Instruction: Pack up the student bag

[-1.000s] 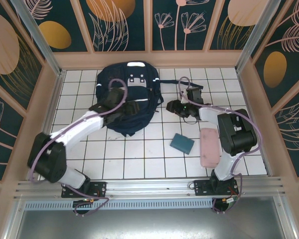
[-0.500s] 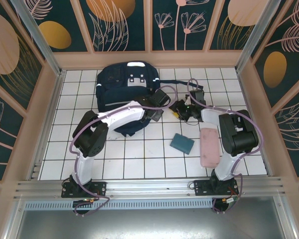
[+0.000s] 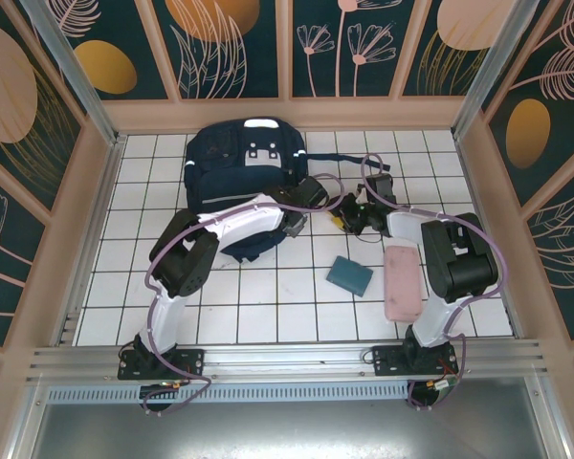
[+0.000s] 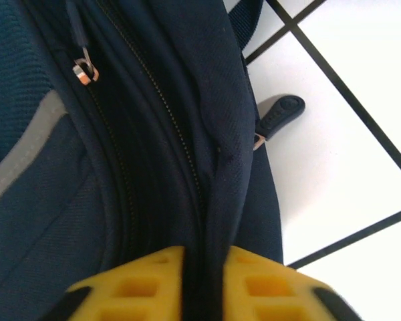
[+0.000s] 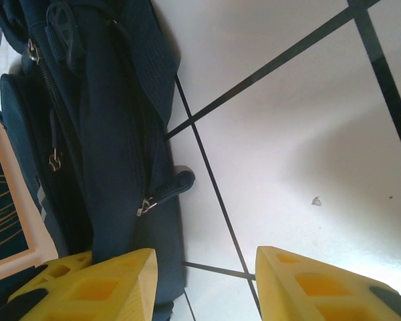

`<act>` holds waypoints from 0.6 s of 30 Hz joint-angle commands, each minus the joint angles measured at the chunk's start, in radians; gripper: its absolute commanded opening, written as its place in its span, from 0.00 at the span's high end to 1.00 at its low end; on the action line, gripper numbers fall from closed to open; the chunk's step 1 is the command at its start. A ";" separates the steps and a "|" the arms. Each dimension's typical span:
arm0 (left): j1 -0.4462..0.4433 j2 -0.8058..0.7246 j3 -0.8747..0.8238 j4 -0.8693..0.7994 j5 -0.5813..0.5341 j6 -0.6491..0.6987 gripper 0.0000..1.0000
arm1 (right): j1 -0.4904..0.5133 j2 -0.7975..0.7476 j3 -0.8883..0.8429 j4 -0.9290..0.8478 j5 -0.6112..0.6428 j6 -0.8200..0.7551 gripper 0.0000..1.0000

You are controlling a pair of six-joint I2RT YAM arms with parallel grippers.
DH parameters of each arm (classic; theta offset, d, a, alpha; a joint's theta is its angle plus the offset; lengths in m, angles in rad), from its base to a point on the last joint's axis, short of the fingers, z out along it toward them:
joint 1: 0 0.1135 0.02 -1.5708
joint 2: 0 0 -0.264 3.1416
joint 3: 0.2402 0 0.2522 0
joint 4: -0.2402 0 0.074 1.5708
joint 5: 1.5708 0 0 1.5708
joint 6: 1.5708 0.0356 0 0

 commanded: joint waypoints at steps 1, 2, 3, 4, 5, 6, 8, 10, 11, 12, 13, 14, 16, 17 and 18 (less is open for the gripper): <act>0.007 -0.047 -0.028 0.057 -0.060 0.026 0.91 | 0.010 -0.041 -0.028 0.076 -0.023 0.034 0.58; 0.006 -0.063 -0.043 0.077 -0.054 0.033 0.94 | 0.014 -0.040 -0.026 0.080 -0.025 0.021 0.58; 0.008 -0.082 -0.057 0.094 -0.053 0.039 0.97 | 0.018 -0.040 -0.021 0.083 -0.026 -0.004 0.59; 0.009 -0.104 -0.070 0.107 -0.051 0.039 0.99 | 0.027 -0.040 -0.014 0.084 -0.025 -0.039 0.60; 0.012 -0.124 -0.082 0.115 -0.043 0.039 1.00 | 0.034 -0.041 -0.003 0.082 -0.022 -0.082 0.60; 0.016 -0.147 -0.096 0.122 -0.028 0.038 1.00 | 0.046 -0.042 0.010 0.068 -0.015 -0.140 0.60; 0.029 -0.201 -0.134 0.152 -0.004 0.030 1.00 | 0.066 -0.042 0.043 0.025 0.019 -0.247 0.59; 0.047 -0.258 -0.174 0.174 0.032 0.018 1.00 | 0.080 -0.050 0.055 0.019 0.030 -0.344 0.57; 0.060 -0.286 -0.192 0.182 0.056 0.010 1.00 | 0.085 -0.059 0.056 0.024 0.031 -0.380 0.56; 0.072 -0.317 -0.213 0.191 0.083 0.003 1.00 | 0.091 -0.066 0.056 0.032 0.024 -0.416 0.53; 0.082 -0.343 -0.233 0.196 0.103 -0.002 1.00 | 0.097 -0.074 0.058 0.036 0.018 -0.451 0.51; 0.094 -0.372 -0.251 0.203 0.125 -0.009 1.00 | 0.108 -0.083 0.063 0.035 0.016 -0.493 0.48; 0.110 -0.428 -0.283 0.215 0.158 -0.015 1.00 | 0.140 -0.094 0.082 0.014 0.026 -0.584 0.45; 0.119 -0.450 -0.296 0.219 0.170 -0.019 1.00 | 0.161 -0.093 0.095 0.001 0.034 -0.634 0.44; 0.126 -0.470 -0.308 0.222 0.178 -0.023 1.00 | 0.181 -0.091 0.110 -0.009 0.038 -0.680 0.44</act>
